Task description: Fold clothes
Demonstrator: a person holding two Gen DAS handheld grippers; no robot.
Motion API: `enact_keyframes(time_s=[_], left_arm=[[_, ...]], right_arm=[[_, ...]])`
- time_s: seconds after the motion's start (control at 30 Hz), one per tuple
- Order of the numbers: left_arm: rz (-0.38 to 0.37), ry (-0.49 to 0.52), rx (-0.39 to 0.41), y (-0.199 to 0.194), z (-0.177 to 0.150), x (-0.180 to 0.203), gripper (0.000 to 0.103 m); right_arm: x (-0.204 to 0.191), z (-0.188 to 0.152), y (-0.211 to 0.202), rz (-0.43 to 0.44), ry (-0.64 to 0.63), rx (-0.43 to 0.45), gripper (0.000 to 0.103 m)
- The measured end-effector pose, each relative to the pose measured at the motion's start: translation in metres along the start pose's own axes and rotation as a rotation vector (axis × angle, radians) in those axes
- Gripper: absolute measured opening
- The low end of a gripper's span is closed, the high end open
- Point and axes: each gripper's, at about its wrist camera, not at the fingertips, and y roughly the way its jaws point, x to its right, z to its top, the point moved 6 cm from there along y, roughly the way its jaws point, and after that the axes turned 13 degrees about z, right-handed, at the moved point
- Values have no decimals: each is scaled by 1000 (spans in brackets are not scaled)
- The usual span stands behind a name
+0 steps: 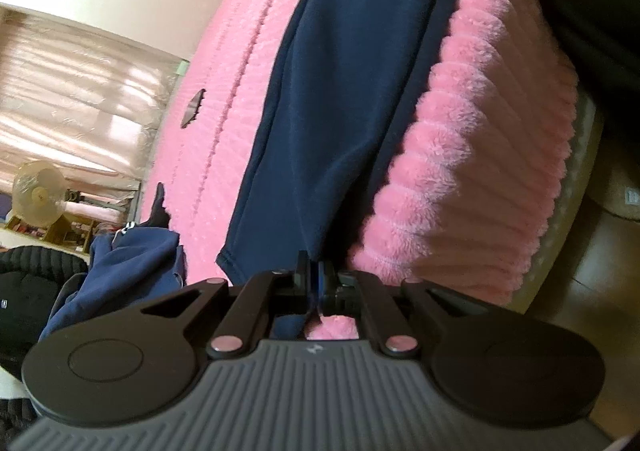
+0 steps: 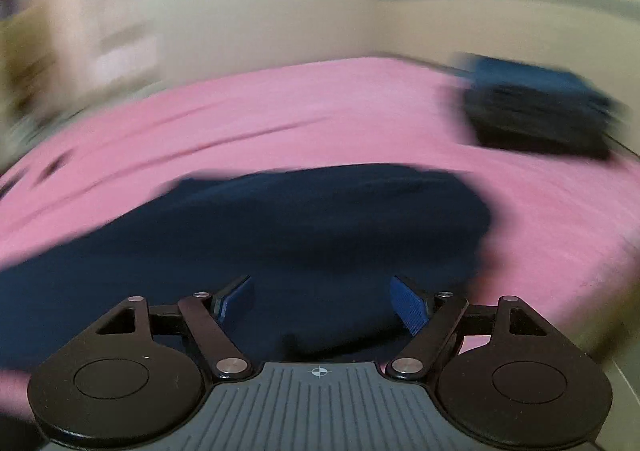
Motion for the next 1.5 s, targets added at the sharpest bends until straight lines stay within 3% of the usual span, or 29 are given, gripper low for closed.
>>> enact_keyframes(time_s=[0.07, 0.17, 0.2, 0.27, 0.33, 0.4, 0.47, 0.53, 0.8, 0.87, 1.1, 1.23, 1.4, 1.43, 1.47, 1.5], left_arm=[[6, -19, 2, -1, -1, -2, 3], [28, -27, 15, -1, -3, -6, 2], [41, -25, 19, -2, -4, -8, 2], [58, -19, 28, -2, -5, -12, 3], [62, -9, 34, -2, -6, -13, 4], [63, 1, 43, -1, -6, -12, 4], [65, 10, 52, 0, -6, -9, 5], [68, 10, 55, 2, -5, -8, 6], [67, -7, 39, 8, -10, -4, 7], [72, -6, 37, 10, -11, -5, 7], [91, -26, 42, 7, -11, -10, 3], [70, 7, 27, 13, -18, 1, 4], [82, -6, 1, 17, -25, -2, 7], [78, -11, -10, 17, -30, -5, 8], [70, -19, -22, 16, -36, -9, 9], [63, -26, -34, 16, -42, -13, 12]], right_arm=[[-71, -10, 23, 204, -169, -66, 78], [-168, -23, 55, 410, -431, -127, 77], [-193, -28, 64, 438, -515, -143, 77], [-238, -36, 81, 480, -680, -176, 50], [-277, -46, 99, 506, -836, -213, 49], [-297, -55, 112, 516, -947, -248, 47], [-314, -63, 123, 526, -1035, -276, 30], [-320, -67, 130, 534, -1068, -296, 24], [-323, -84, 140, 511, -1189, -327, 24], [-319, -81, 145, 518, -1153, -322, 0], [-312, -68, 115, 533, -1098, -308, 0], [-312, -81, 128, 525, -1096, -340, 1], [-312, -78, 123, 511, -1057, -314, 3], [-309, -75, 121, 513, -1031, -312, 13], [-307, -72, 118, 508, -1002, -305, 47], [-304, -69, 114, 511, -971, -293, 67]])
